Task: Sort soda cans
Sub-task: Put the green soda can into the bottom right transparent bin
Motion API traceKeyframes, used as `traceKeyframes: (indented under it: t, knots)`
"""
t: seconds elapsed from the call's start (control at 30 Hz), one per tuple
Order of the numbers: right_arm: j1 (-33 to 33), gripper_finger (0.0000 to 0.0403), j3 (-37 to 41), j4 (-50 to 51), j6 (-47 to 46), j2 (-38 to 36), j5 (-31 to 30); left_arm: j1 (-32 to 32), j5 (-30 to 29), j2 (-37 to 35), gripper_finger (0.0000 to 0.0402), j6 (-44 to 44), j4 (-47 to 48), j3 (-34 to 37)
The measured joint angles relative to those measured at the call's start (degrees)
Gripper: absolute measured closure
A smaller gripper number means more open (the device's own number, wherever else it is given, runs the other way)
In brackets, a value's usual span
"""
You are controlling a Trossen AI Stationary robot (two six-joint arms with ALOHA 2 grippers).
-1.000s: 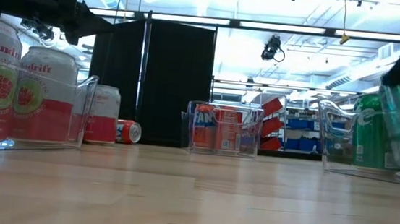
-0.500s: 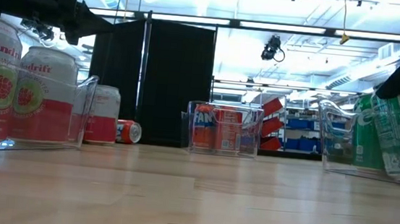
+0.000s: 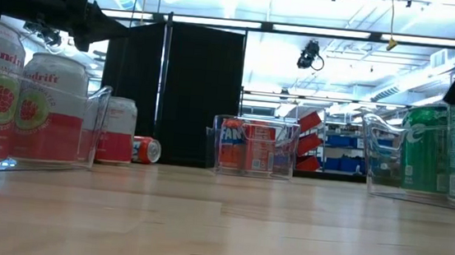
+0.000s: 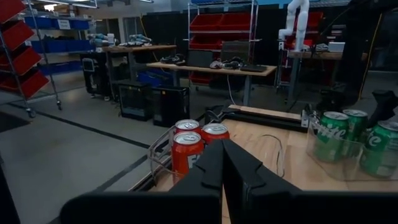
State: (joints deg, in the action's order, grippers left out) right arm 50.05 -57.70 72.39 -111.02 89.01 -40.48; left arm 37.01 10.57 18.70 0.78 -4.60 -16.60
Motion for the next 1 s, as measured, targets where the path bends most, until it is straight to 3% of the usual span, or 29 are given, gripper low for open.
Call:
traceKeyframes:
  t: [0.33,0.6,0.8,0.9,1.0]
  knots:
    - [-3.0,0.0042,-11.5,11.7,5.8,0.0,-0.5,0.0,4.2,4.9,0.0398,1.6,3.0,-2.9]
    - [-12.0,0.0057,-16.6,9.0,24.8,-0.1,-8.1,0.0,4.1,15.5,0.0399,-2.4,10.4,-10.6]
    - [-24.9,0.0086,-16.8,-9.0,55.4,-0.1,-7.4,0.0,3.9,21.2,0.0399,-2.7,10.8,-14.5]
    - [-32.6,0.0103,-16.7,-24.6,75.2,-0.1,0.1,0.0,2.9,21.4,0.0399,-3.6,10.3,-15.4]
    - [-40.4,0.0121,-15.1,-42.8,92.2,-0.1,13.9,0.1,1.0,20.6,0.0399,-5.0,10.2,-15.4]
